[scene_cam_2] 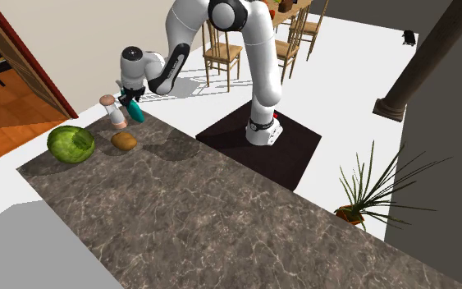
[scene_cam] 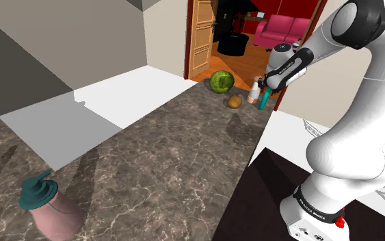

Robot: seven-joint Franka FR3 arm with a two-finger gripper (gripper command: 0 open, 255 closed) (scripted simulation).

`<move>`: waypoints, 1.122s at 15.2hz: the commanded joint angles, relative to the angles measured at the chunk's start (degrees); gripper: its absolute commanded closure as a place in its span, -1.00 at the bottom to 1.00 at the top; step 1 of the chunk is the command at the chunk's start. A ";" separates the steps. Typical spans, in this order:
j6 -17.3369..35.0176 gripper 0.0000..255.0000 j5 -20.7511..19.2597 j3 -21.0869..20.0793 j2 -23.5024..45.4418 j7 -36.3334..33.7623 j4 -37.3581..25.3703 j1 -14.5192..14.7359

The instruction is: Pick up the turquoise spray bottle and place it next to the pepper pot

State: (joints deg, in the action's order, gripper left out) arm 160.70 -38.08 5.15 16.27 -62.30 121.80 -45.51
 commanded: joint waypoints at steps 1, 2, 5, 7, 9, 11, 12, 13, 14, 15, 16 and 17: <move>0.00 -1.00 0.00 0.00 0.00 0.00 -0.01 0.00; 0.00 -1.00 0.00 0.00 0.00 0.00 0.00 0.00; 0.00 -1.00 0.00 0.00 0.00 0.00 0.00 0.00; -2.21 -1.00 1.37 -0.94 -4.06 1.16 2.04 0.07; -4.32 -1.00 2.78 -1.73 -7.60 2.29 3.61 0.23; -4.32 -1.00 2.78 -1.72 -7.61 2.29 3.62 0.24; -4.32 -1.00 2.78 -1.72 -7.60 2.29 3.61 0.24; -4.32 -1.00 2.79 -1.72 -7.60 2.29 3.61 0.24; -4.32 -1.00 2.79 -1.72 -7.60 2.29 3.61 0.24; -4.32 -1.00 2.79 -1.72 -7.60 2.29 3.61 0.24; -4.32 -1.00 2.79 -1.72 -7.60 2.29 3.61 0.24; -4.32 -1.00 2.79 -1.72 -7.60 2.29 3.61 0.24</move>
